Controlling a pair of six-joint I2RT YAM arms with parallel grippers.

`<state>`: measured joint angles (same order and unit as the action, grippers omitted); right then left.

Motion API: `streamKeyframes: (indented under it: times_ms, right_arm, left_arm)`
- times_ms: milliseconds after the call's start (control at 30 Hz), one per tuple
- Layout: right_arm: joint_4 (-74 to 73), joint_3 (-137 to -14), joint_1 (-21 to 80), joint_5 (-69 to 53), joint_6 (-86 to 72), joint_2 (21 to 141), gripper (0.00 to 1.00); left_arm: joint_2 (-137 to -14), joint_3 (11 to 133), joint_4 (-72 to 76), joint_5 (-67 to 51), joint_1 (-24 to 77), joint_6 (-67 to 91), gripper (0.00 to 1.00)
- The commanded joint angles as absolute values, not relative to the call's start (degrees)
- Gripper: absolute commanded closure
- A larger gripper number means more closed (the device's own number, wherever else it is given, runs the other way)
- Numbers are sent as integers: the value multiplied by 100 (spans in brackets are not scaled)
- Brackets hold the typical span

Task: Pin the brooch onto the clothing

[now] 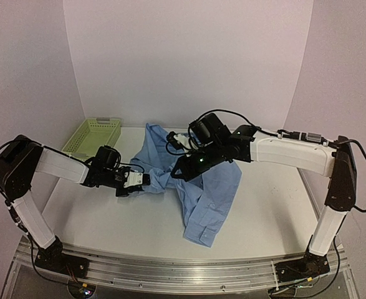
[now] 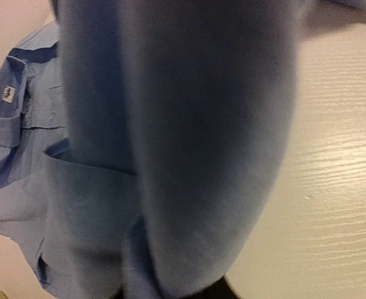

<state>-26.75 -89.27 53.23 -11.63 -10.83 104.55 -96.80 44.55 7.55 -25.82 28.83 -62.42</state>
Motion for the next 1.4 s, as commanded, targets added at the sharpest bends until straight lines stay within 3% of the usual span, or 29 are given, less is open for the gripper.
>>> streamKeyframes:
  times_ms: [0, 133, 367, 533, 733, 933, 1167, 1267, 1333, 1367]
  right_arm:
    - [-2798, -9132, 5247, -1297, -1160, 10238, 100]
    - [-3212, -9098, 5136, -1259, -1085, 10141, 100]
    - [-3875, -9264, 5031, -1405, -554, 10318, 100]
    - [-4397, -9318, 5035, -1510, -147, 10598, 100]
    - [-4396, -9228, 5036, -1640, -61, 10935, 100]
    - [-4275, -9634, 5153, -2067, -51, 11492, 100]
    - [-3949, -9678, 5561, -2207, -50, 11982, 98]
    - [-3859, -9949, 5755, -2270, -149, 12249, 84]
    - [-3769, -10066, 5789, -2405, -270, 12301, 71]
    - [-3730, -10121, 5788, -2452, -337, 12286, 64]
  left_arm:
    - [-9368, 5078, 577, -2548, 2790, -6071, 100]
    - [-9087, 6037, -1642, -3470, 2340, -6422, 100]
    - [-9544, 7975, -6303, -4657, 1925, -8743, 100]
    - [-9814, 7994, -7485, -4773, 1927, -9345, 100]
    - [-10147, 7662, -6901, -4506, 1925, -8958, 100]
    - [-11280, 8563, -6252, -4029, 1925, -7996, 100]
    - [-11603, 8902, -5629, -3900, 2365, -7178, 94]
    - [-11422, 8665, -4982, -3956, 2532, -6736, 91]
    - [-11408, 8637, -4660, -3924, 2463, -6420, 76]
    - [-11434, 8700, -4602, -3897, 2403, -6297, 64]
